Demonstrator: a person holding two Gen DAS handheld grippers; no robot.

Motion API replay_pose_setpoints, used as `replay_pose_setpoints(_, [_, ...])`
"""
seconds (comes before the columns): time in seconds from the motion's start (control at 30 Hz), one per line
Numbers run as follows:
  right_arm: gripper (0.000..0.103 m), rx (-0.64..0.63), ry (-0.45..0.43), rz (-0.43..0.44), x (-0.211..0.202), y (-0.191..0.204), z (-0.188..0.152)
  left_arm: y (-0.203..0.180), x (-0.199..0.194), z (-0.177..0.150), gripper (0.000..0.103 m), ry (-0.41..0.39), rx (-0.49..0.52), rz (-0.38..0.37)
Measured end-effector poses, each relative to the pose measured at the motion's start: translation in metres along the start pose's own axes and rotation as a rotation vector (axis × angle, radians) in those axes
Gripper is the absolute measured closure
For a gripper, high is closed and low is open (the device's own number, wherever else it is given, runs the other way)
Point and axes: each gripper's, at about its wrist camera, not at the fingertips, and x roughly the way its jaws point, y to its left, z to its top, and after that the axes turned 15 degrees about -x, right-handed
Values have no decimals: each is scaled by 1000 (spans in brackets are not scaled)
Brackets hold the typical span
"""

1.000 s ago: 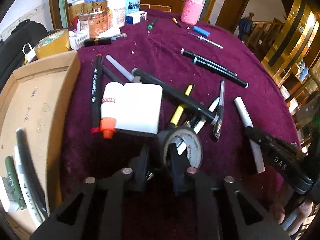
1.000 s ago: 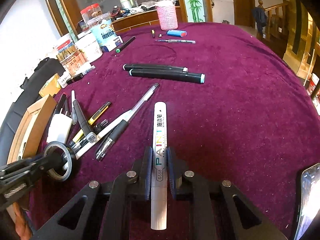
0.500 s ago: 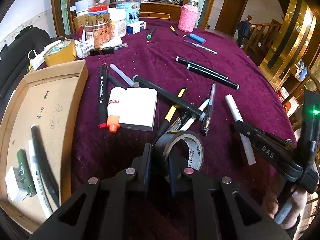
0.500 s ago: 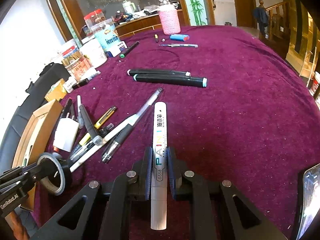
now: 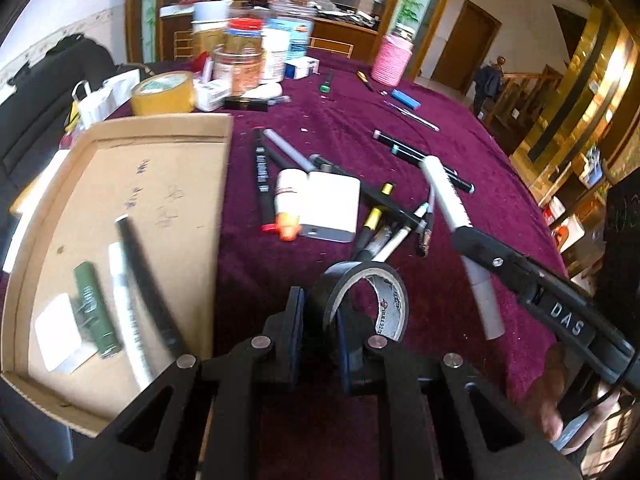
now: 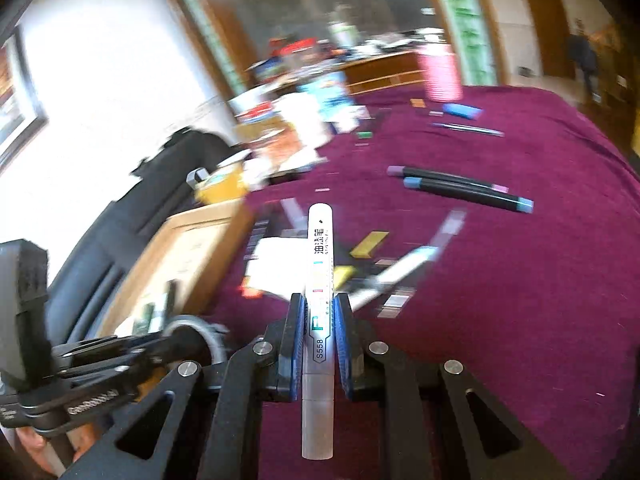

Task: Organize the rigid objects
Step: 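Carry the PAINT marker and tape roll over the cardboard tray with both tools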

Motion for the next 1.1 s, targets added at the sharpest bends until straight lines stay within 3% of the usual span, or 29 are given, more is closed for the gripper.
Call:
replay_pose_setpoints(0.2, [88,-111,28,157,37,68,25,60,-34,21,89,-39,-106,-42])
replay_pose_setpoints(0.43, [87,-195,104,247,87,119,40,133,-49,49,89,-104,-222,58])
replay_pose_setpoints(0.7, [87,-220,155,244,133,148,56,177,-26,75,88,-56,-262,127])
replay_pose_setpoints(1.1, [87,-198,205,237,174,145,59,194,4,97,88,-27,-292,214])
